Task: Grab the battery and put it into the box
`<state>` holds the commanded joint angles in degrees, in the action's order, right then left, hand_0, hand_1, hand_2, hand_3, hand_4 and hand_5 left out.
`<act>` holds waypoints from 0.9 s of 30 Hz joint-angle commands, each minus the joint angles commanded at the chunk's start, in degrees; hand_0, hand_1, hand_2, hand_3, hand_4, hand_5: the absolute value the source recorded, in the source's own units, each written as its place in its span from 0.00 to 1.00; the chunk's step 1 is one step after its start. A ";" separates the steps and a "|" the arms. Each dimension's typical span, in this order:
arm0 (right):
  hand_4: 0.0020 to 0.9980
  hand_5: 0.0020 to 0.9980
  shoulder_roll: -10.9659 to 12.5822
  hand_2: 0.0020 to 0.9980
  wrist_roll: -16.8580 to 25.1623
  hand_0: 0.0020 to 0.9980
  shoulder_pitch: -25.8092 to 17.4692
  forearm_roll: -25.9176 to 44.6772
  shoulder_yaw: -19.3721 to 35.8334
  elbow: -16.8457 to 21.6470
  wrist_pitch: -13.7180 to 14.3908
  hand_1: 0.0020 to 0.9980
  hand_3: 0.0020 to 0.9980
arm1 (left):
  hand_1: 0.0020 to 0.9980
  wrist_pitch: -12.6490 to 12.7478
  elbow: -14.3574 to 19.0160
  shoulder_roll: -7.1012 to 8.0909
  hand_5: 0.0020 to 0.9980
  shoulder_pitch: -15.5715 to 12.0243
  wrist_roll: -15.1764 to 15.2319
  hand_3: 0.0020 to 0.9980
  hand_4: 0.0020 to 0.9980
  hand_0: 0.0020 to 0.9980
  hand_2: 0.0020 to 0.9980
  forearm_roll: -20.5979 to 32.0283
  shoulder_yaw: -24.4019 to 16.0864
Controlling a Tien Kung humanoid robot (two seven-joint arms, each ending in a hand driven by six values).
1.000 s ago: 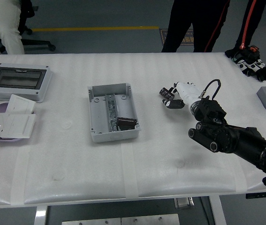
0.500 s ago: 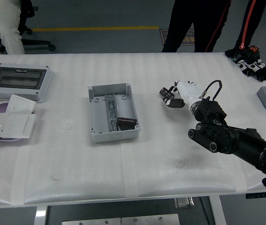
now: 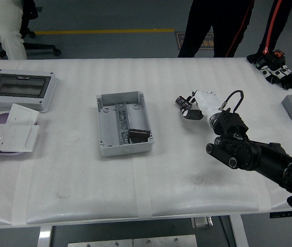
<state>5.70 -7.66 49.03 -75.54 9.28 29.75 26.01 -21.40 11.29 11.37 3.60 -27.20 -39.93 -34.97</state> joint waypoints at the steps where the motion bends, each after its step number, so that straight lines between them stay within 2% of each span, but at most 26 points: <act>1: 0.67 0.41 -0.04 0.58 -0.04 0.96 0.00 -0.06 -0.01 0.02 0.18 0.62 0.66 | 0.52 0.01 0.00 0.00 0.00 -0.01 0.01 0.50 0.17 0.42 0.47 0.02 0.01; 11: 0.66 0.39 -0.33 0.57 -0.74 0.95 -0.34 -0.64 -0.55 -0.31 1.17 0.62 0.66 | 0.52 -0.02 -0.03 0.04 0.00 0.00 0.10 0.50 0.15 0.42 0.47 0.20 0.15; 12: 0.57 0.16 -0.37 0.51 -0.81 0.92 -0.39 -0.63 -0.65 -0.38 1.09 0.60 0.63 | 0.52 -0.05 -0.04 0.05 0.00 0.01 0.08 0.49 0.14 0.41 0.47 0.21 0.16; 17: 0.57 0.16 -0.54 0.51 -1.35 0.92 -0.58 -0.99 -0.91 -0.37 0.37 0.60 0.63 | 0.52 -0.18 -0.07 0.09 0.00 0.04 -0.07 0.49 0.14 0.41 0.47 0.15 0.00; 18: 0.53 0.10 -0.55 0.50 -1.46 0.91 -0.59 -1.21 -0.81 -0.22 0.34 0.60 0.62 | 0.52 -0.19 -0.08 0.09 0.00 0.04 -0.10 0.49 0.13 0.41 0.47 0.09 -0.06; 27: 0.53 0.08 -0.74 0.50 -1.93 0.92 -0.67 -2.79 0.36 1.21 1.46 0.60 0.63 | 0.52 -0.12 -0.07 0.06 0.00 -0.01 -0.14 0.49 0.11 0.41 0.47 -0.13 -0.28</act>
<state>4.96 -9.59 48.36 -78.32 9.63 30.96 27.47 -21.52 11.22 11.43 3.58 -27.34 -40.06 -35.25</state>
